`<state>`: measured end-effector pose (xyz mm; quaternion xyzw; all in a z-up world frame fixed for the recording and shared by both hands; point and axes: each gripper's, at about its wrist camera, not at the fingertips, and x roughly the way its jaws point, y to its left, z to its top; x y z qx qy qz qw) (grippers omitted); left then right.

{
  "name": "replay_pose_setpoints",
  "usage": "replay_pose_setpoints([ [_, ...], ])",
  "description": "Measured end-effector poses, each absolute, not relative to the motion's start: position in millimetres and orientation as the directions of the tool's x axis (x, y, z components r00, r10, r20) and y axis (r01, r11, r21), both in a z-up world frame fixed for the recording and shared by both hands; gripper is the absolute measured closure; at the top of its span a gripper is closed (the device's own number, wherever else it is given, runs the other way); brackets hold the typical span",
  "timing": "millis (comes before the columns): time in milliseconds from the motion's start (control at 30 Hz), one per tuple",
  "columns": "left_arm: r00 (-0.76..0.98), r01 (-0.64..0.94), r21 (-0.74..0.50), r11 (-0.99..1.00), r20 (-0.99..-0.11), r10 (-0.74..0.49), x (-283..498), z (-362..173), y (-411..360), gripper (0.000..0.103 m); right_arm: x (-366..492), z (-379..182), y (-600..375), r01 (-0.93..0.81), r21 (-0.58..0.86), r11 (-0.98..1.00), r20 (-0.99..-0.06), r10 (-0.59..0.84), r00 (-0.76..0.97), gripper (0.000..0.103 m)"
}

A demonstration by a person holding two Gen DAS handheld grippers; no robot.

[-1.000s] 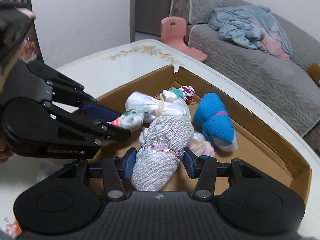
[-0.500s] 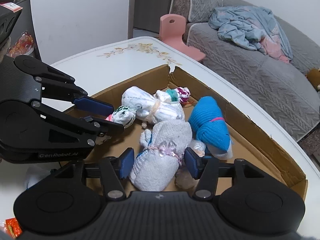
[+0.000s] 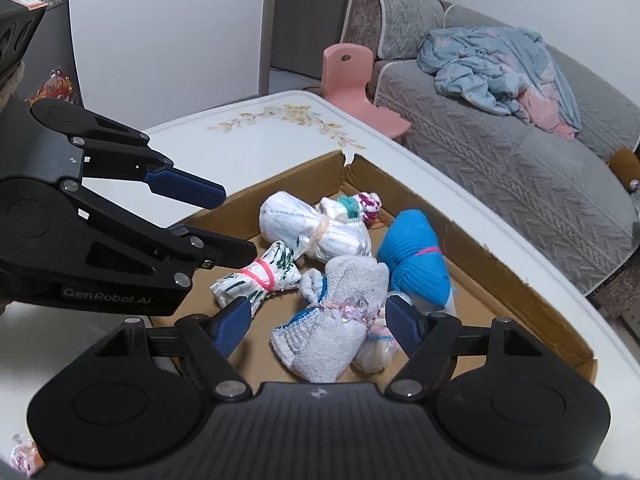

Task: Organize objects
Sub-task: 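Carry both bundles into the box and open both tools, then grasp the pink-green bundle with the left tool while the right tool grasps the bubble-wrap roll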

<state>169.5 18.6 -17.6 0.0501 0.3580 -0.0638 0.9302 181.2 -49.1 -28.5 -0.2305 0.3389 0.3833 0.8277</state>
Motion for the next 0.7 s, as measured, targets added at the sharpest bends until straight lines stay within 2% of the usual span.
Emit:
replay_pose_setpoints([
  [133, 0.741, 0.147, 0.053, 0.988, -0.667, -0.074, 165.9, -10.1, 20.9, 0.043, 179.1, -22.8, -46.5, -0.785, -0.124, 0.607, -0.731, 0.479, 0.486, 0.032],
  [300, 0.755, 0.141, 0.050, 0.989, -0.652, -0.075, 154.5, 0.5, 25.4, 0.034, 168.4, -12.4, -50.9, -0.781, -0.128, 0.611, -0.712, 0.492, 0.501, 0.026],
  [433, 0.772, 0.128, 0.045, 0.991, -0.631, -0.071, 139.1, 11.0, 31.4, 0.018, 156.9, -4.6, -59.9, -0.772, -0.133, 0.622, -0.698, 0.494, 0.519, 0.015],
  [700, 0.788, 0.107, 0.007, 0.994, -0.610, -0.081, 96.1, 25.9, 43.4, 0.011, 133.3, 9.2, -89.5, -0.730, -0.119, 0.673, -0.667, 0.490, 0.561, 0.010],
])
